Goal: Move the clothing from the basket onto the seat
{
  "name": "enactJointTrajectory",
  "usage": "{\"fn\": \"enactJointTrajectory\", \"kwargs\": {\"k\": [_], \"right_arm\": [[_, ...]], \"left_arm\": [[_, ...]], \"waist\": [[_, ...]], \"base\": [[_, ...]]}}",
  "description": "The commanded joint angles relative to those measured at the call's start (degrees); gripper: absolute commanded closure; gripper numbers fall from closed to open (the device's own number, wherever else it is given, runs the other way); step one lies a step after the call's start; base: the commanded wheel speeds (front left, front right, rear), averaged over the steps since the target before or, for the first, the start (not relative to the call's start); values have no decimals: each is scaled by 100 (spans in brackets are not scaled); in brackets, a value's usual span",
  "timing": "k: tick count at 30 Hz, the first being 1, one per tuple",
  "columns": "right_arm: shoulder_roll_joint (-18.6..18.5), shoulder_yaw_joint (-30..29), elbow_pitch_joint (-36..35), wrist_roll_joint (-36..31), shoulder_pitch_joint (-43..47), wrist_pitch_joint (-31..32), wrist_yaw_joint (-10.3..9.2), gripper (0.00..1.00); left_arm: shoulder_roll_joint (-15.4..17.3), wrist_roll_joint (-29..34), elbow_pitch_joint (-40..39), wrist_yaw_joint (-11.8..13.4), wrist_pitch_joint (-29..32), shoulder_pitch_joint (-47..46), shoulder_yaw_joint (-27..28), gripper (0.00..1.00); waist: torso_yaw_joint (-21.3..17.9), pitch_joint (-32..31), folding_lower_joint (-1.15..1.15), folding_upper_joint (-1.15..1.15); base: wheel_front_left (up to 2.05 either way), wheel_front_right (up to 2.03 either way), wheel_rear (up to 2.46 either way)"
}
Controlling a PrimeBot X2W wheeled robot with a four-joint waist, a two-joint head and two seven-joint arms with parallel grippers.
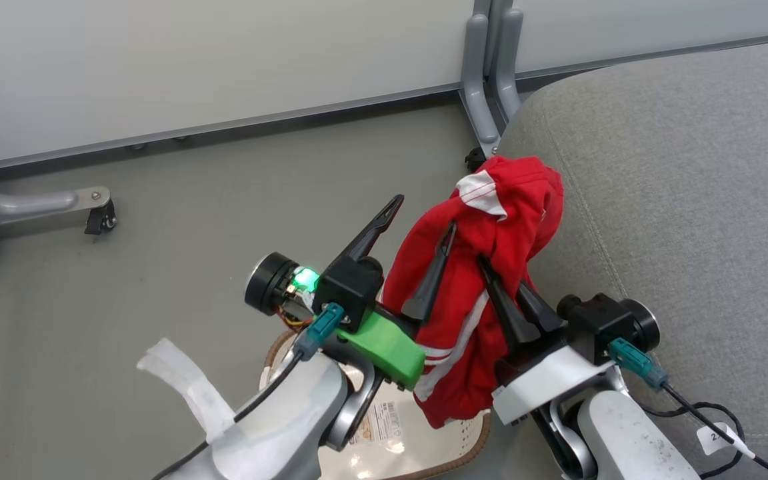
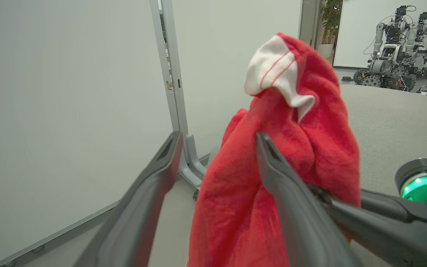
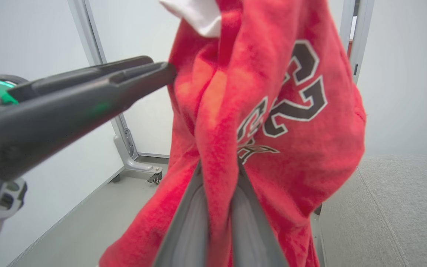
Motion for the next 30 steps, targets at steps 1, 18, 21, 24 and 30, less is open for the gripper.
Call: {"fn": "enactJointTrajectory", "kwargs": {"k": [1, 18, 21, 24, 30], "right_arm": [[-3, -37, -46, 15, 44, -20, 0, 100], [-3, -568, -840, -105, -29, -20, 0, 100], [-3, -724, -1065, -71, 2, -20, 0, 100], [-1, -859, -1281, -63, 80, -19, 0, 100], [-1, -1108, -1625, -58, 286, -20, 0, 100]], "left_arm": [[71, -49, 7, 60, -38, 125, 70, 0], [615, 242, -740, 193, -161, 1120, 931, 0], [706, 431, -957, 198, -161, 1295, 1095, 0], [756, 520, -1069, 137, -161, 1515, 1235, 0], [887, 648, -1080, 41, -162, 1715, 1351, 0]], "waist": [[-7, 20, 0, 0], [-620, 527, 0, 0], [-884, 630, 0, 0], [-1205, 707, 0, 0], [-1850, 784, 0, 0]], "base": [[0, 0, 0], [0, 0, 0], [0, 0, 0], [0, 0, 0], [0, 0, 0]]}}
